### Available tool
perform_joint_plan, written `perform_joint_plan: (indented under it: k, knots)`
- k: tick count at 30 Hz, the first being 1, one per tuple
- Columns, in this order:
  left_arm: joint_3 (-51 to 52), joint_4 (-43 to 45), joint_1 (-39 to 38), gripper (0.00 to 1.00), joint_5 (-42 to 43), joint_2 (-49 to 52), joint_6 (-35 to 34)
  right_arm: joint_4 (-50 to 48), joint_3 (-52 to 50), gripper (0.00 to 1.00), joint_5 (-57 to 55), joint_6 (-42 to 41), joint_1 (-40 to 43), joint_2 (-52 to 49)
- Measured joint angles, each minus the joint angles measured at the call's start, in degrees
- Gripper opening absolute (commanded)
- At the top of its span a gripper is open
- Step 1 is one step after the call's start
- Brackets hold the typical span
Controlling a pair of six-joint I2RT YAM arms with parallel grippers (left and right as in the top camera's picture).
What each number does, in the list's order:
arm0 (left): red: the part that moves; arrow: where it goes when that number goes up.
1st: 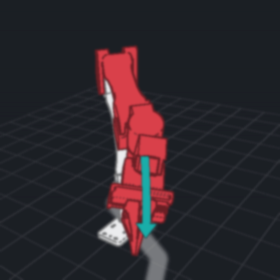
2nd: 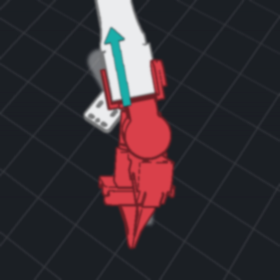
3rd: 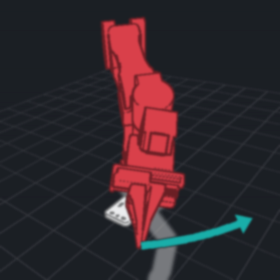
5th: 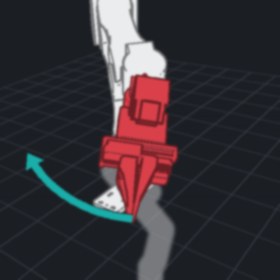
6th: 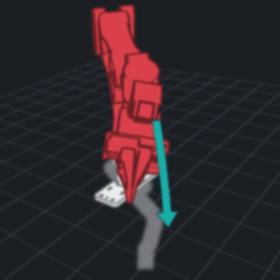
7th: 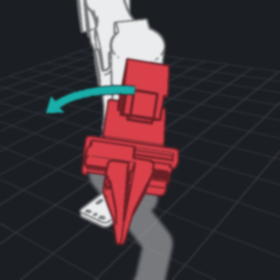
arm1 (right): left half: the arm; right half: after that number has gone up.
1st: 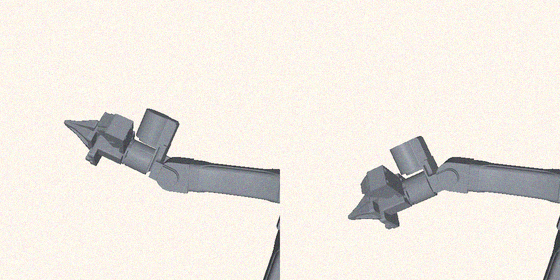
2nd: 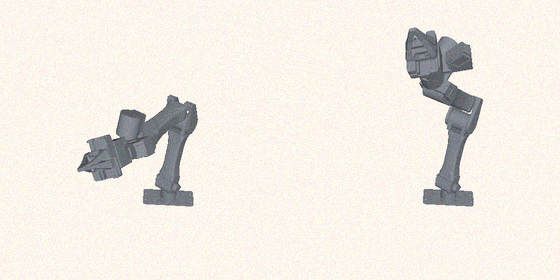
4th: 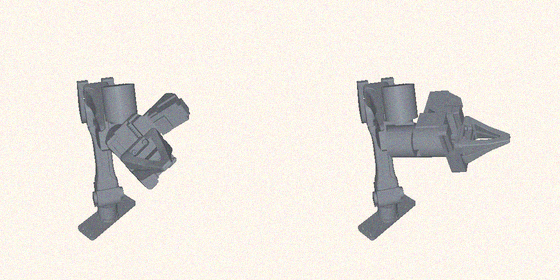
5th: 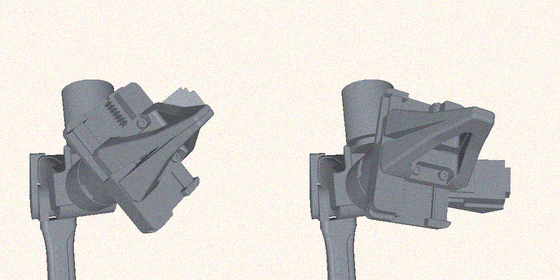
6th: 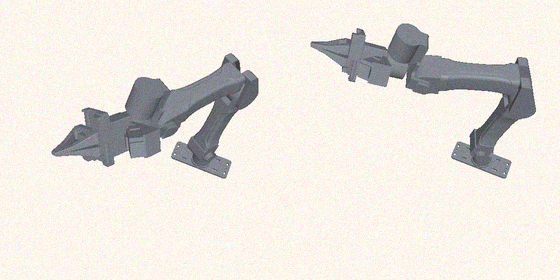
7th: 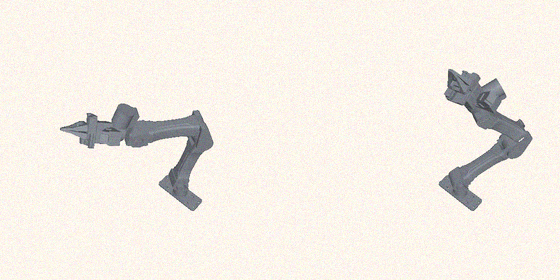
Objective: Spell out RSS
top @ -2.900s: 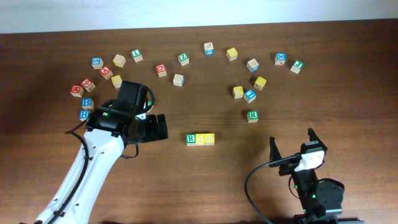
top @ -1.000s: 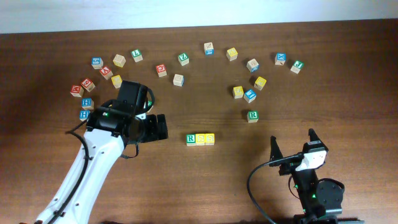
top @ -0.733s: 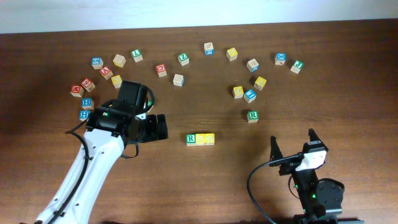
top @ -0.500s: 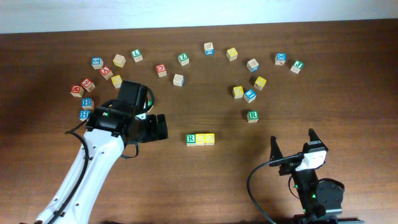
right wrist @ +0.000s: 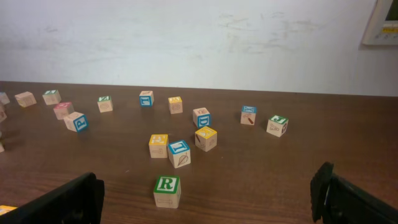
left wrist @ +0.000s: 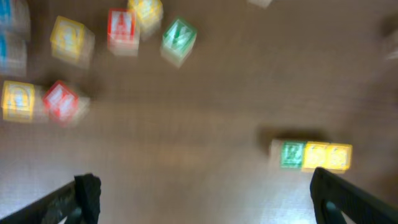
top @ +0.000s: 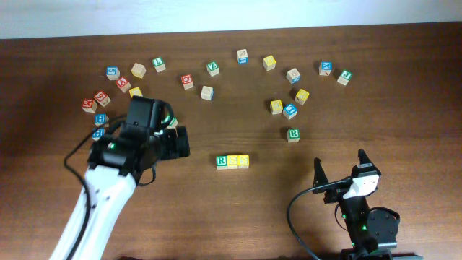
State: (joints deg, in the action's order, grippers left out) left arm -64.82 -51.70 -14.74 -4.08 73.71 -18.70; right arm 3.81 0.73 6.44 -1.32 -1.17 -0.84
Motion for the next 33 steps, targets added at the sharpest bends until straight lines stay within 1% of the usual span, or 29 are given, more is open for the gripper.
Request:
perform_joint_plan:
  k: [4,7,10,12,16,19,21,28,33]
  knots:
    - [2.6,7.8,0.4,0.99,1.5,-6.0,5.2,0.0,0.0,0.98,0.0,0.0,0.0,0.0]
    - [8.4,12.0,2.7,0.99,4.3,-13.7,9.4,0.0,0.0,0.98,0.0,0.0,0.0,0.0]
    - [14.8,14.4,5.7,0.99,5.3,-20.9,11.0,0.0,0.0,0.98,0.0,0.1,0.0,0.0]
    - [20.9,16.9,8.6,0.99,6.3,-27.9,12.8,0.0,0.0,0.98,0.0,0.0,0.0,0.0]
    - [29.4,18.2,12.6,0.99,9.5,-40.5,16.3,0.0,0.0,0.98,-0.2,0.0,0.0,0.1]
    - [32.8,18.2,14.0,0.99,11.0,-48.5,17.5,0.0,0.0,0.98,-0.2,0.0,0.0,0.0]
    - [33.3,18.3,14.0,0.99,11.8,-50.9,17.9,0.0,0.0,0.98,-0.2,0.0,0.0,0.0]
    - [36.1,18.9,14.1,0.99,12.7,-52.6,18.7,0.0,0.0,0.98,-0.2,0.0,0.0,0.0]
    - [40.1,24.3,14.2,0.99,12.7,-57.9,18.9,0.0,0.0,0.98,-0.2,0.0,0.0,0.0]
